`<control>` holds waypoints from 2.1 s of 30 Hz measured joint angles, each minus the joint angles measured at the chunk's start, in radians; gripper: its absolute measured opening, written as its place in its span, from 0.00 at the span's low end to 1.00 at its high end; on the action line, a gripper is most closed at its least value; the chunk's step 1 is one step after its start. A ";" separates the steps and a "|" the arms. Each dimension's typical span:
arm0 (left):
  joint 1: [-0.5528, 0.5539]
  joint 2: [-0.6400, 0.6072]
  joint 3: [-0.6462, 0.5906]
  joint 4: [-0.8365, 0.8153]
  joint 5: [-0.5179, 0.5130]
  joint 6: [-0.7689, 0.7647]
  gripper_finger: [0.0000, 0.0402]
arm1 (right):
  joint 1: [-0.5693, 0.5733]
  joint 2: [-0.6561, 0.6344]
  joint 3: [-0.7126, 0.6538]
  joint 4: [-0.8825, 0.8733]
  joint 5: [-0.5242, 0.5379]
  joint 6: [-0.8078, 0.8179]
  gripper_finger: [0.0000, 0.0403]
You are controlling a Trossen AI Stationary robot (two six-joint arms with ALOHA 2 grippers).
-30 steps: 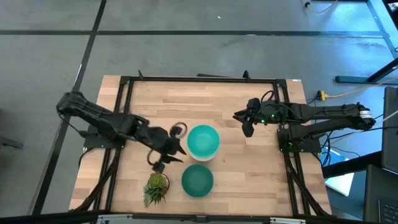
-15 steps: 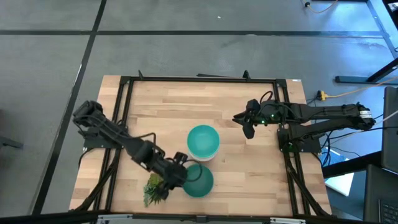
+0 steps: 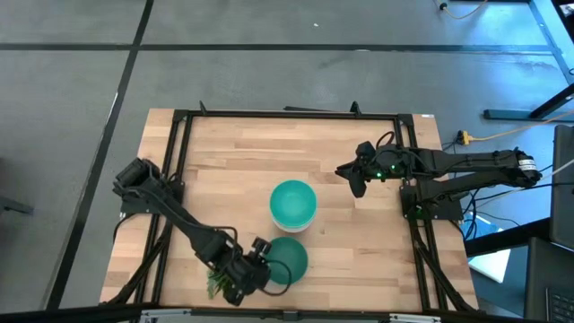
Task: Nest bowls inside each other
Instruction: Stack the green bowl on the blue bowl
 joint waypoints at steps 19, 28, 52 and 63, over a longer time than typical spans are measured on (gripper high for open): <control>0.002 0.091 -0.001 0.136 -0.101 0.104 0.33 | 0.024 0.001 0.000 -0.004 0.003 0.073 0.22; 0.004 0.094 -0.001 0.135 -0.039 0.109 0.33 | 0.023 0.001 0.000 -0.007 0.003 0.071 0.22; 0.037 0.161 -0.001 0.143 -0.026 0.078 0.33 | 0.023 0.001 0.000 -0.015 0.003 0.070 0.22; 0.045 0.170 -0.001 0.140 -0.014 0.038 0.25 | 0.023 0.001 0.000 -0.022 0.003 0.068 0.22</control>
